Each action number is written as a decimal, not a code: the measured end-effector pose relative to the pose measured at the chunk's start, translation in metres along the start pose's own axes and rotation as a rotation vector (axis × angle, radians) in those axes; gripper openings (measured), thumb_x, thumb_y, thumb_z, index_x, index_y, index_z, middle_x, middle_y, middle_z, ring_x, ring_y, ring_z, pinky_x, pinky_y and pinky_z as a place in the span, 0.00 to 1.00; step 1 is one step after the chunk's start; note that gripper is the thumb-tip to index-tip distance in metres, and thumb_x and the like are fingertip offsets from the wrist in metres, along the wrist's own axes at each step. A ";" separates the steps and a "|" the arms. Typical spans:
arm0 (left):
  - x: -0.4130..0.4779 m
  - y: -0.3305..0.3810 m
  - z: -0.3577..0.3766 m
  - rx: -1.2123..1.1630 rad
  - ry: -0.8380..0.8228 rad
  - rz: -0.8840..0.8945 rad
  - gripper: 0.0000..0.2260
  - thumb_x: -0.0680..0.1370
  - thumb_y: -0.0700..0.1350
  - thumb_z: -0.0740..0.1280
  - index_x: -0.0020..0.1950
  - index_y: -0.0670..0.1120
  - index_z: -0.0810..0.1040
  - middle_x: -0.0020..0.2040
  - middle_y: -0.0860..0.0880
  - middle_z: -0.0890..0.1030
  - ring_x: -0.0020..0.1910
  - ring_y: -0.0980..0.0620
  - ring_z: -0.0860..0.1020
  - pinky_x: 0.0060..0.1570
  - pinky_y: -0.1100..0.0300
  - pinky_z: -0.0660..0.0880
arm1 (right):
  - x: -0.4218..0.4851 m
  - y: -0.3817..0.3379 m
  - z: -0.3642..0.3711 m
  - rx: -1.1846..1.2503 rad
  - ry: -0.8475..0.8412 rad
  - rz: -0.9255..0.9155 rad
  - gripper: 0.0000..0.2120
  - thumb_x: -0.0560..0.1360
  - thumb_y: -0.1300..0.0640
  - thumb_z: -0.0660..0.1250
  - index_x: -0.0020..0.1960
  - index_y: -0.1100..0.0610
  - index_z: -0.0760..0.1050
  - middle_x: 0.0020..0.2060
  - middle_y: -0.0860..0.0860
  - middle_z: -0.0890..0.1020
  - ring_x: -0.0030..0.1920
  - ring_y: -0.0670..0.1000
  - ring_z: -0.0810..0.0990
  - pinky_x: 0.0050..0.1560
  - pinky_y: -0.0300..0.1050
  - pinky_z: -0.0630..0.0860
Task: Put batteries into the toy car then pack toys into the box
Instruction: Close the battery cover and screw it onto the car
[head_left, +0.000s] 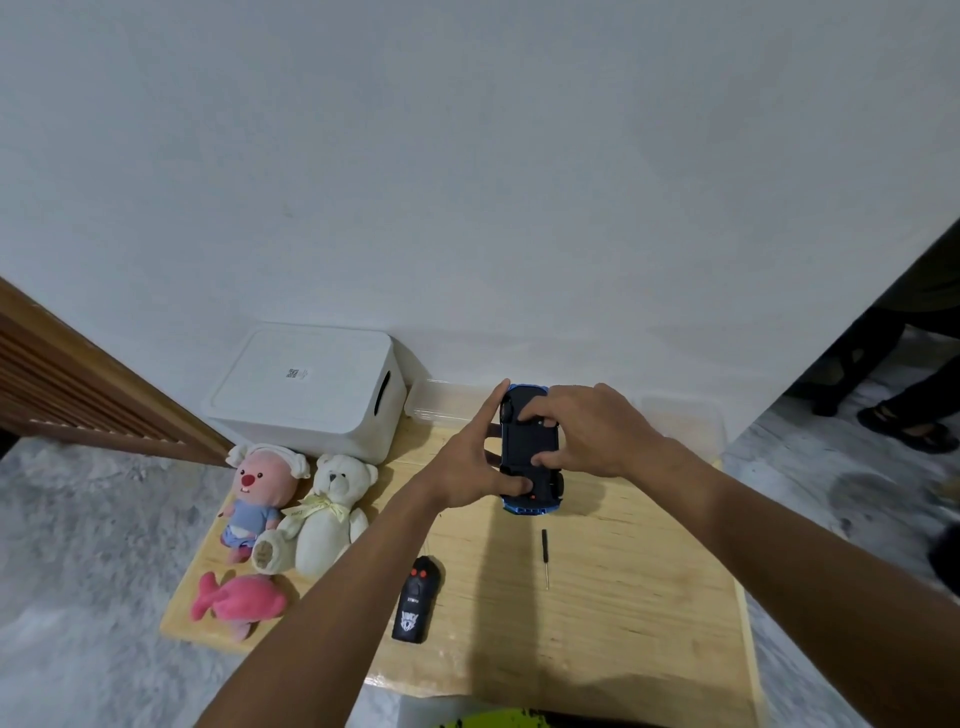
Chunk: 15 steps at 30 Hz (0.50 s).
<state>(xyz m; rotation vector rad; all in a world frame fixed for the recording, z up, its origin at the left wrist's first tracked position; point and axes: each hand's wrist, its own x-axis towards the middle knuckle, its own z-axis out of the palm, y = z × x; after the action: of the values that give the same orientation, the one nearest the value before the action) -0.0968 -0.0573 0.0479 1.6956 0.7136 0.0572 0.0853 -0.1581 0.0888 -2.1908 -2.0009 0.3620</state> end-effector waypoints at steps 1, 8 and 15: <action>0.000 0.000 0.000 -0.009 0.001 0.002 0.56 0.70 0.34 0.79 0.81 0.69 0.48 0.65 0.51 0.76 0.49 0.49 0.85 0.49 0.49 0.84 | 0.000 0.000 0.001 0.009 0.001 0.002 0.23 0.71 0.41 0.72 0.64 0.42 0.74 0.50 0.42 0.78 0.53 0.47 0.79 0.48 0.46 0.67; -0.002 -0.004 0.004 -0.059 0.023 0.027 0.56 0.70 0.32 0.79 0.82 0.66 0.49 0.65 0.50 0.77 0.46 0.56 0.84 0.45 0.56 0.83 | -0.002 -0.005 0.010 0.058 0.014 0.032 0.18 0.74 0.41 0.69 0.63 0.42 0.75 0.49 0.41 0.74 0.49 0.48 0.78 0.51 0.48 0.72; -0.003 0.002 0.005 -0.055 0.033 0.056 0.55 0.70 0.34 0.79 0.81 0.69 0.49 0.66 0.50 0.76 0.49 0.53 0.84 0.48 0.54 0.83 | -0.003 -0.003 0.014 0.103 0.166 0.118 0.14 0.76 0.39 0.67 0.60 0.40 0.79 0.49 0.43 0.76 0.52 0.49 0.74 0.51 0.47 0.68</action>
<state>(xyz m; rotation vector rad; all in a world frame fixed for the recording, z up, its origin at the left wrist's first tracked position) -0.0961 -0.0636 0.0490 1.6653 0.6835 0.1433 0.0784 -0.1613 0.0762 -2.2021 -1.7343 0.2801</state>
